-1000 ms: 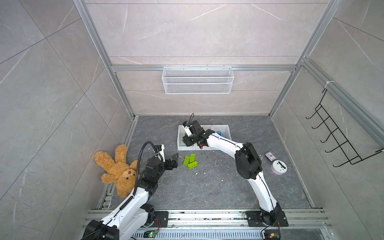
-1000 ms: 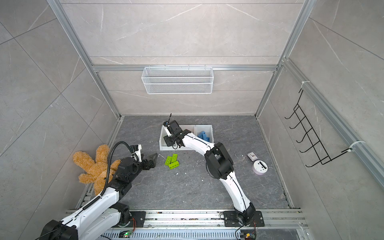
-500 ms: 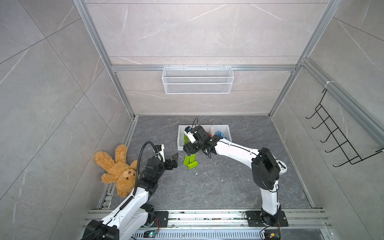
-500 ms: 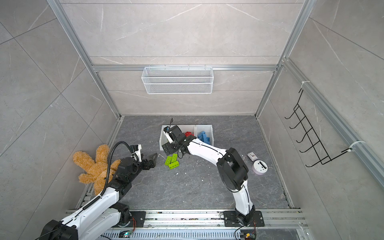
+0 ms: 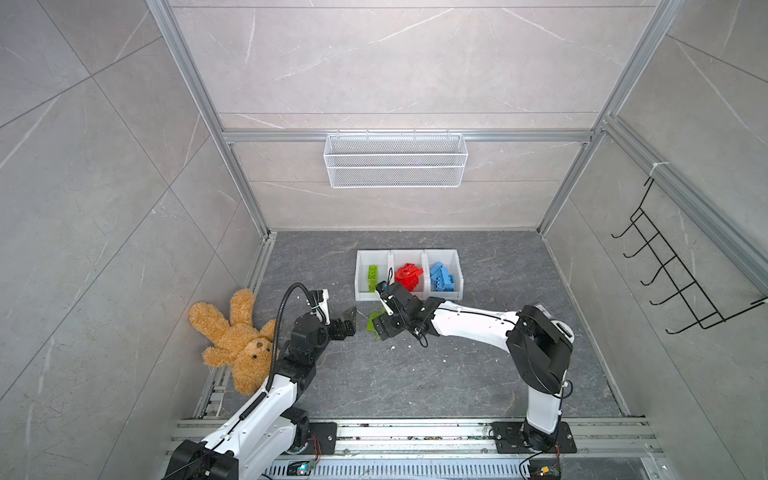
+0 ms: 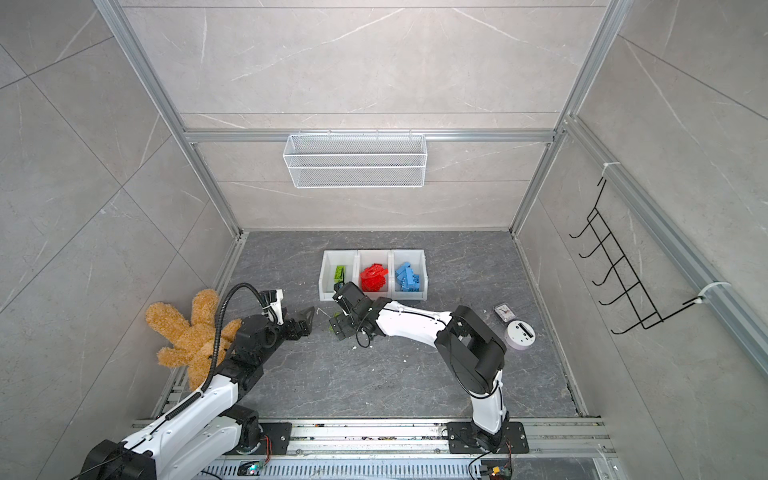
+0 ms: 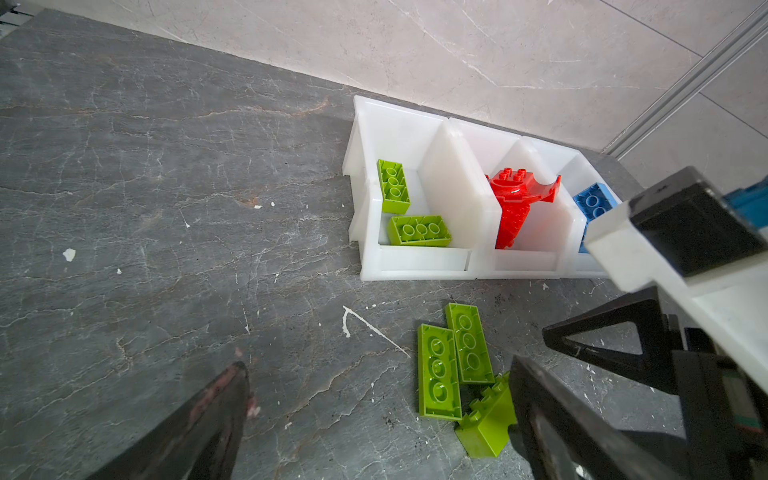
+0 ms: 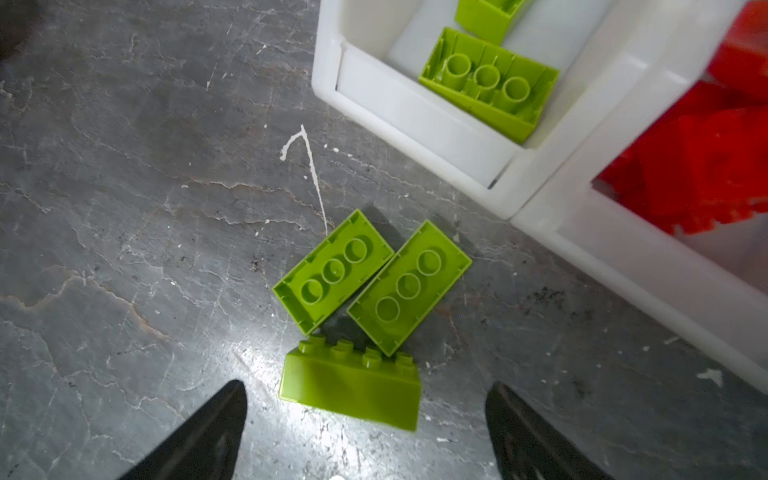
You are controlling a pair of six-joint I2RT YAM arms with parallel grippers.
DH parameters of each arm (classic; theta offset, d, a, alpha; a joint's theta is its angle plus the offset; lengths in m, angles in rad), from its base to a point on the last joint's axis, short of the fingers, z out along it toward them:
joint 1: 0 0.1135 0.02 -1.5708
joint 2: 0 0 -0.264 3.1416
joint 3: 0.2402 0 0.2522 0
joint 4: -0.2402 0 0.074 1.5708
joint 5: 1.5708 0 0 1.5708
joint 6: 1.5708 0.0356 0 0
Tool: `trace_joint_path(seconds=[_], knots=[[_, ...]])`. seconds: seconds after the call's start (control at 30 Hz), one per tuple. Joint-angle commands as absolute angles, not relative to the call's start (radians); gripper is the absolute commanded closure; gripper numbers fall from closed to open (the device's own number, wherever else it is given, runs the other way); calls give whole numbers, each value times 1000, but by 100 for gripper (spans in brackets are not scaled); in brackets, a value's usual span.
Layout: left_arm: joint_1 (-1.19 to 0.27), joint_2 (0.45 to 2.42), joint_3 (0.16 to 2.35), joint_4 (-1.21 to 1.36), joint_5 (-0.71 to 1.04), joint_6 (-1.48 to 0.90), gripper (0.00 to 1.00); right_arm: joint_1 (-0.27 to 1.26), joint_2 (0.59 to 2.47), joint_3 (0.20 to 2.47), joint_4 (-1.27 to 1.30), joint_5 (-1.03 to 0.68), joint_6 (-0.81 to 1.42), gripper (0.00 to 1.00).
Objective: Sort the legos into containers by color
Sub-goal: 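Move the right gripper down to the upright lime-green brick, then close the right gripper on the upright lime-green brick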
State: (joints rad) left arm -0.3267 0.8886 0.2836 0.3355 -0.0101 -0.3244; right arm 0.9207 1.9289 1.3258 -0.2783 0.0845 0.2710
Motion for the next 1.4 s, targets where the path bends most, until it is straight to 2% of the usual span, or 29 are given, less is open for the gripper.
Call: trace_joint_path(seconds=[0.0,0.77,1.37], knots=[[-328,877,283,364,-14,-311,1,928,1960,1341,-265,108,295,8],[-328,864,286,353,-6,-310,1,945,2068,1419,-334,152,305,7],[-329,873,284,364,-7,-314,1,946,2055,1396,-312,152,325,22]])
